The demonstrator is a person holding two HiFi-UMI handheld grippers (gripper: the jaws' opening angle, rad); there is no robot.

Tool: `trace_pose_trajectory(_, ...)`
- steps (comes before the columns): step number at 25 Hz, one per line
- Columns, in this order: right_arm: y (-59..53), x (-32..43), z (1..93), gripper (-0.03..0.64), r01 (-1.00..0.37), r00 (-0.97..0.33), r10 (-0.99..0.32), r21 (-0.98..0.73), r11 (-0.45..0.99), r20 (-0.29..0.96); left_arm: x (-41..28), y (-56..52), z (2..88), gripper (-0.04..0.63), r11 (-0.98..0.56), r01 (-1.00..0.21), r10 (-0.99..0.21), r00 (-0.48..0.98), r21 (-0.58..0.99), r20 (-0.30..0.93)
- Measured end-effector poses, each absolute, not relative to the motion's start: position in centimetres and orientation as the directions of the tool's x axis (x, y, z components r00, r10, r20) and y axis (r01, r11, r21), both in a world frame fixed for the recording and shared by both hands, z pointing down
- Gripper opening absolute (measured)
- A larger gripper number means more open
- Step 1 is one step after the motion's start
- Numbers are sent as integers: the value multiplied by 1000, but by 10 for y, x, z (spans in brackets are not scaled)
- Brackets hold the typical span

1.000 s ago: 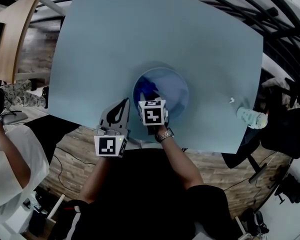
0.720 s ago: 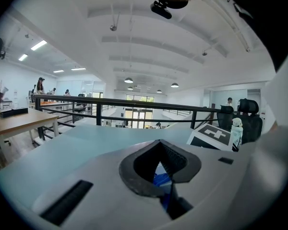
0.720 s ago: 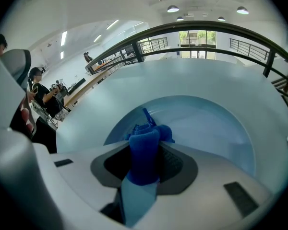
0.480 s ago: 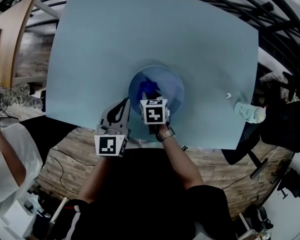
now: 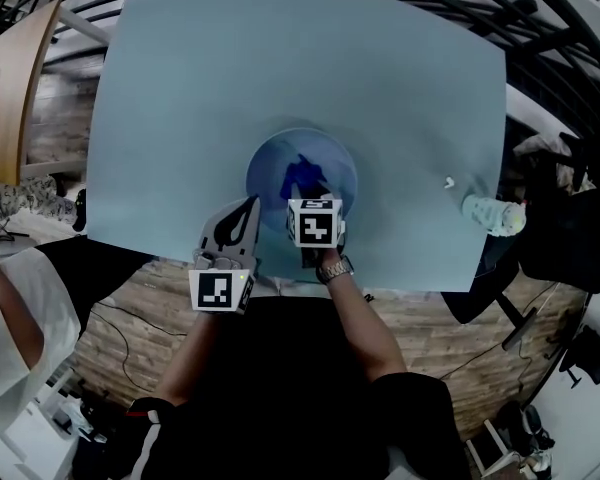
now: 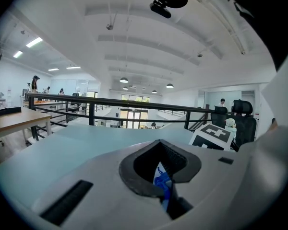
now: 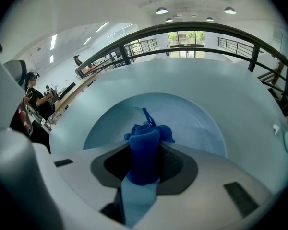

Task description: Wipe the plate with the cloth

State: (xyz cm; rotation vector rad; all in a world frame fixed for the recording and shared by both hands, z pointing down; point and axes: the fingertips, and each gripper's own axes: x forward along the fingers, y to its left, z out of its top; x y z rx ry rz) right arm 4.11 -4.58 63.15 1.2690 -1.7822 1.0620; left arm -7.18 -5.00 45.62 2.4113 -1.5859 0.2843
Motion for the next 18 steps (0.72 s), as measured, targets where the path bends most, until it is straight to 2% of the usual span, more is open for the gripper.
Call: trace_pose_trajectory(18, -33, 92, 633, 120, -979, -201, -387, -176, 100, 900, -33, -50, 453, 0, -458, -881, -839, 472, 115, 272)
